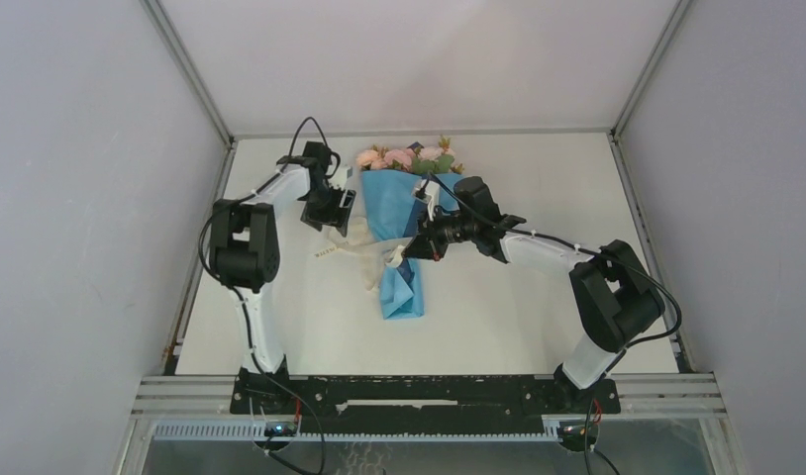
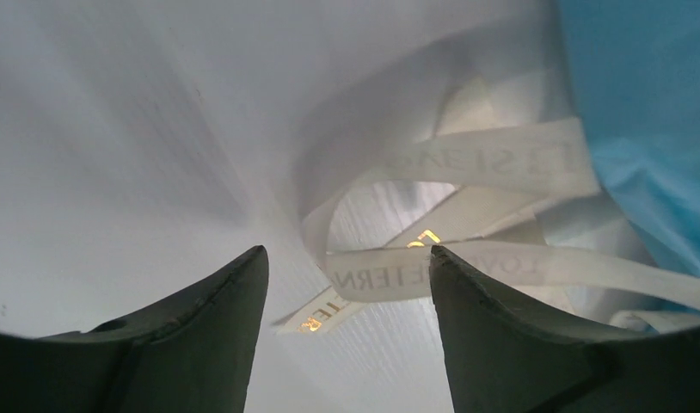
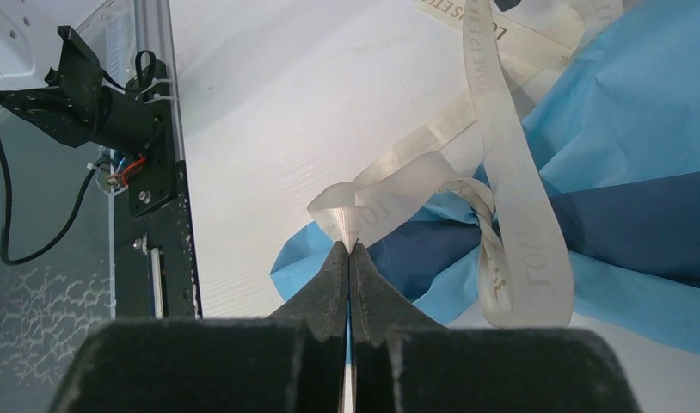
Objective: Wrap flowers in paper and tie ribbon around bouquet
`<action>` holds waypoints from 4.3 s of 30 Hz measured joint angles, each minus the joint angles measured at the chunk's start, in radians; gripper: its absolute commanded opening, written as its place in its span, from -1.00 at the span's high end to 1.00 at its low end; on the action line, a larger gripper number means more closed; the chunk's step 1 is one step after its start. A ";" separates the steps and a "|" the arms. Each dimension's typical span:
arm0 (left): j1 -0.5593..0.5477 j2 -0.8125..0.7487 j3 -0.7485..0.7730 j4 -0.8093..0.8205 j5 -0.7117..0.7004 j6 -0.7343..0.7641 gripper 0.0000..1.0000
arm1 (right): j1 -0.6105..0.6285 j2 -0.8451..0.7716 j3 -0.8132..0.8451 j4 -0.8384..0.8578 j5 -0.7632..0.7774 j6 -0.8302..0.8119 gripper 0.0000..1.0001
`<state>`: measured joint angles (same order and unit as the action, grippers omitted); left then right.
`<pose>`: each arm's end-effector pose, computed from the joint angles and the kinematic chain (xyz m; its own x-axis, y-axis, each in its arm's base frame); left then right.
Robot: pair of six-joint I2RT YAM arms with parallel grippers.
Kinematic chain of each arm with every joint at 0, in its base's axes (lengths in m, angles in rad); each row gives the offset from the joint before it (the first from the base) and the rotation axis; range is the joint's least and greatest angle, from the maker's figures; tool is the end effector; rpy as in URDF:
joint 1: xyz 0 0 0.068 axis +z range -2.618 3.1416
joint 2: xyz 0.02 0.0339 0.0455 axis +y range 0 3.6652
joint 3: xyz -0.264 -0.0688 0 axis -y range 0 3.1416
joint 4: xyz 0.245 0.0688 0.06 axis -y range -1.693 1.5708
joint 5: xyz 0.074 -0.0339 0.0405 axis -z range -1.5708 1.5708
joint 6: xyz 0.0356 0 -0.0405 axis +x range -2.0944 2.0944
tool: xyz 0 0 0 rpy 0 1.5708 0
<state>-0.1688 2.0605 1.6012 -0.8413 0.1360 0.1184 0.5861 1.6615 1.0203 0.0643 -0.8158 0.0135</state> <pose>0.4128 -0.0752 0.1863 -0.9195 0.2754 -0.2805 0.3129 0.9447 -0.0982 0.2844 0.2200 0.2243 -0.4663 -0.2985 -0.8327 -0.8814 0.2373 0.4085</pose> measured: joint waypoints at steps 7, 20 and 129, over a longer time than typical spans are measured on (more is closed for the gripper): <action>-0.001 0.057 0.006 0.004 -0.056 -0.045 0.15 | 0.005 0.000 0.000 -0.017 0.006 0.000 1.00; 0.000 -0.150 -0.096 0.024 0.054 -0.011 1.00 | -0.002 0.000 0.000 -0.012 0.010 0.024 1.00; -0.203 -0.621 -0.873 1.133 0.714 0.228 1.00 | -0.079 0.418 0.527 -0.368 -0.026 0.047 0.77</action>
<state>-0.3717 1.4399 0.7284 0.2913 0.8501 0.3466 0.5076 2.0796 1.5471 -0.3038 -0.8417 0.0605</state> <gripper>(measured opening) 0.006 0.107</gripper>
